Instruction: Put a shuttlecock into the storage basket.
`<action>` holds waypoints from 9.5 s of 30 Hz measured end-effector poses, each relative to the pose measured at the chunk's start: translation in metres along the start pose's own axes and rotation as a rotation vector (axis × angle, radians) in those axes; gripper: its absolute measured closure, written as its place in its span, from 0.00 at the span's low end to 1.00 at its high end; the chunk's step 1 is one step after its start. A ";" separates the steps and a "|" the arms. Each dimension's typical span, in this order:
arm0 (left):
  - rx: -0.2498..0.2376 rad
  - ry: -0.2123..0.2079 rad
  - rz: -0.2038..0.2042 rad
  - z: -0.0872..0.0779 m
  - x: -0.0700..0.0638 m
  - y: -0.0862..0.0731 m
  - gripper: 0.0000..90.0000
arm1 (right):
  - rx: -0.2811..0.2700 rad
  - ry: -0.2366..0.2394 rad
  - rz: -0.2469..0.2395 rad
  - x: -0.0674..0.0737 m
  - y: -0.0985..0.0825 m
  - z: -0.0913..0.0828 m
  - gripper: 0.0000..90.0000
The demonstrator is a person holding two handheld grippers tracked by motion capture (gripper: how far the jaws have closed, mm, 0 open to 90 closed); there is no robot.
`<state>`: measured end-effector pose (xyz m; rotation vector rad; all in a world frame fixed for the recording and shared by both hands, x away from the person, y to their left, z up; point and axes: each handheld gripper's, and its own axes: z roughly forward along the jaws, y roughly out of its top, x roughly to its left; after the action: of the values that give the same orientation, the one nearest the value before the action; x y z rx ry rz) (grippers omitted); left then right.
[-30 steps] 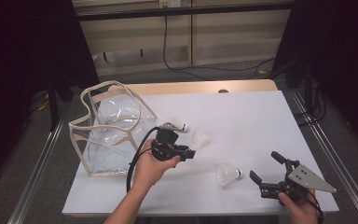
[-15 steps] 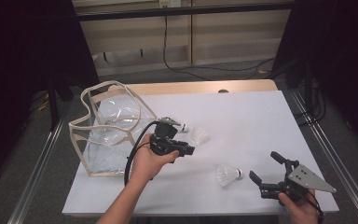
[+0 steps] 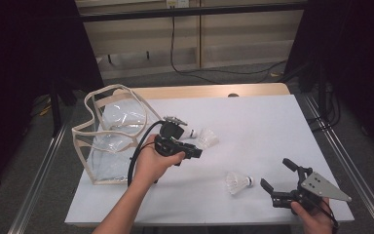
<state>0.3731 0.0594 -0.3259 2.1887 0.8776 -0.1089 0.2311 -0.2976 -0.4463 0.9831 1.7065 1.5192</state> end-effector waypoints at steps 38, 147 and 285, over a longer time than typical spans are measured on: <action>0.042 -0.004 0.009 -0.024 0.001 0.031 0.73 | -0.002 0.005 -0.001 0.001 0.000 0.000 0.00; 0.024 0.081 -0.076 -0.082 0.040 0.071 0.73 | -0.002 0.012 0.000 0.001 0.001 -0.001 0.00; -0.056 0.302 -0.181 -0.163 0.099 0.059 0.73 | -0.008 0.006 0.000 0.001 0.001 -0.002 0.00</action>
<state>0.4539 0.1978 -0.2074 2.1017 1.2311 0.1618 0.2290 -0.2979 -0.4452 0.9756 1.7036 1.5289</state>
